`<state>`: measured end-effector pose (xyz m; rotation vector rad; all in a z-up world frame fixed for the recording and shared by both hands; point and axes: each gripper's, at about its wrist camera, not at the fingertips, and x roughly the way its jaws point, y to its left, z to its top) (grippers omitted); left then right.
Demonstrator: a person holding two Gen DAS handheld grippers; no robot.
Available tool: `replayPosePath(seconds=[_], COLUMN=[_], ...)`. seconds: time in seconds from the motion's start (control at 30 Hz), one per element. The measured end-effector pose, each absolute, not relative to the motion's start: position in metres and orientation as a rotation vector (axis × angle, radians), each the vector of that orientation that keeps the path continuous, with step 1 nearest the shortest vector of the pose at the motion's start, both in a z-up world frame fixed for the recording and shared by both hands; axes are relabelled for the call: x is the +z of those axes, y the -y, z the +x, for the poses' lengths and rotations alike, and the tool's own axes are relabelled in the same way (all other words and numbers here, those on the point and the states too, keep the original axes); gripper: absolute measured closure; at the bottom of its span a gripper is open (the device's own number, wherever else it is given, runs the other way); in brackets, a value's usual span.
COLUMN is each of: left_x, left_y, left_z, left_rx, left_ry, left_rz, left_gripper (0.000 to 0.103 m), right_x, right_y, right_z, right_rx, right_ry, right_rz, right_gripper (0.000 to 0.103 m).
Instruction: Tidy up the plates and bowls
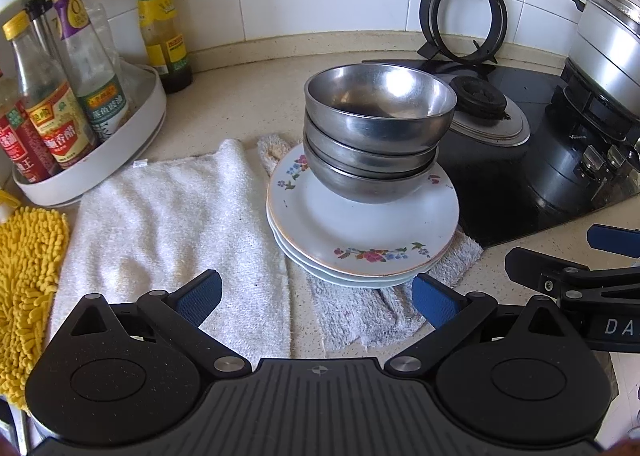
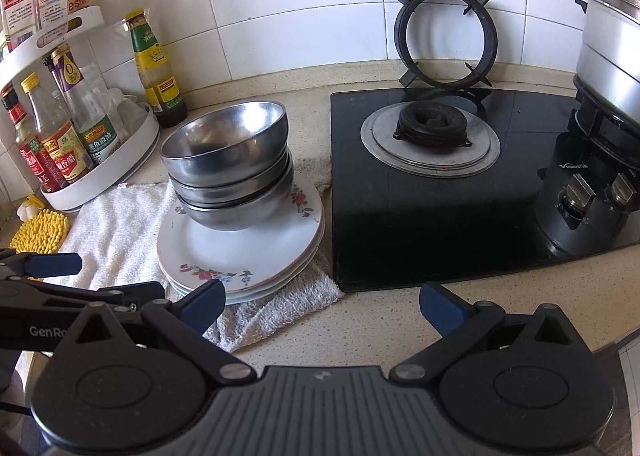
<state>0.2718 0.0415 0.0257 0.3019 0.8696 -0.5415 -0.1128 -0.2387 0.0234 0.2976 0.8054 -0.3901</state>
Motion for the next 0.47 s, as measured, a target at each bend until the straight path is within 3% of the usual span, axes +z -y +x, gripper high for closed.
replayPosePath(seconds=[0.47], left_x=[0.0269], left_y=[-0.0386], left_z=[0.2718], left_rx=[-0.571], left_ry=[-0.847], left_rz=[0.319], left_gripper=[0.000], right_x=[0.0238], right_y=[0.2475], right_z=[-0.1155], right_rx=[-0.380], right_ry=[-0.786], right_rz=[0.349], right_gripper=[0.000])
